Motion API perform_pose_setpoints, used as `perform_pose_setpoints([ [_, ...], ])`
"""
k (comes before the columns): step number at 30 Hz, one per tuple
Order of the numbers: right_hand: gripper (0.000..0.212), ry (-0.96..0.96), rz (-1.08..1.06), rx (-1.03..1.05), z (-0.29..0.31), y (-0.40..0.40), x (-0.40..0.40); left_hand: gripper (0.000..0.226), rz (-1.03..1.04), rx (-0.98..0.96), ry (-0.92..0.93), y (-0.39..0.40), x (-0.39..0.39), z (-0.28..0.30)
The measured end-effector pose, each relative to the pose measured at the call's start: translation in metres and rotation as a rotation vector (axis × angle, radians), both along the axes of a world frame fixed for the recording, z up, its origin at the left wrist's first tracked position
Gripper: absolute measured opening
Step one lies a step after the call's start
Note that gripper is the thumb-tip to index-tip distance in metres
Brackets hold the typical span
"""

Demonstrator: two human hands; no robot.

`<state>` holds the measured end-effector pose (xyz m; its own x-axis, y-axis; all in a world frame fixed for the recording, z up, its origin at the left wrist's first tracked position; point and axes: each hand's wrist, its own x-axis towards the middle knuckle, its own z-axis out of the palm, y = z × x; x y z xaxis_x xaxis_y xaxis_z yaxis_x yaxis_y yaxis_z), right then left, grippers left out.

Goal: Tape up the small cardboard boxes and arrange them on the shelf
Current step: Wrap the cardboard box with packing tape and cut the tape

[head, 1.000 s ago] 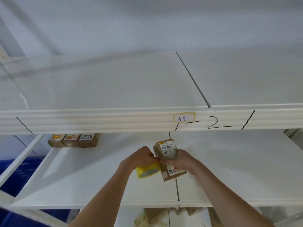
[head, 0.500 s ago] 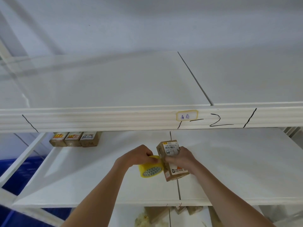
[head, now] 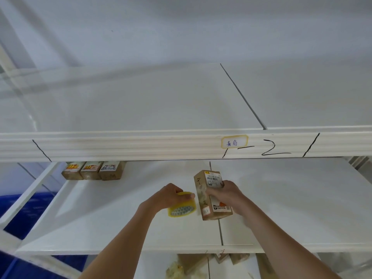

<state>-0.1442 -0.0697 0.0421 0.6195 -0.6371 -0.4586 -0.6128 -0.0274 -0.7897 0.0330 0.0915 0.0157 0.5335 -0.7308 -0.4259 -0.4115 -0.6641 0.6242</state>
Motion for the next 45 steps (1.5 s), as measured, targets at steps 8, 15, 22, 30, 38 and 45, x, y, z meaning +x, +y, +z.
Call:
perform_pose_setpoints([
  [8,0.027,-0.046,0.038,0.059,0.007,-0.012,-0.015,0.042,-0.081,-0.073,0.103,0.002,0.013,0.004],
  [15,0.046,-0.127,0.067,0.178,0.005,-0.008,-0.014,0.046,-0.066,0.042,-0.013,-0.010,0.010,-0.002],
  [22,0.048,-0.272,0.090,0.375,0.006,-0.001,-0.020,0.062,-0.135,-0.035,0.106,-0.019,0.003,0.021],
  [30,0.028,-0.305,0.004,0.466,0.005,-0.002,-0.010,0.039,-0.056,-0.142,0.124,-0.022,0.001,0.016],
  [38,0.053,-0.192,0.114,0.128,0.007,0.006,0.001,0.037,-0.074,-0.092,-0.158,-0.042,-0.009,0.021],
  [45,0.039,-0.165,-0.007,0.082,0.005,-0.006,-0.006,0.045,-0.143,-0.115,0.112,-0.025,-0.004,0.036],
])
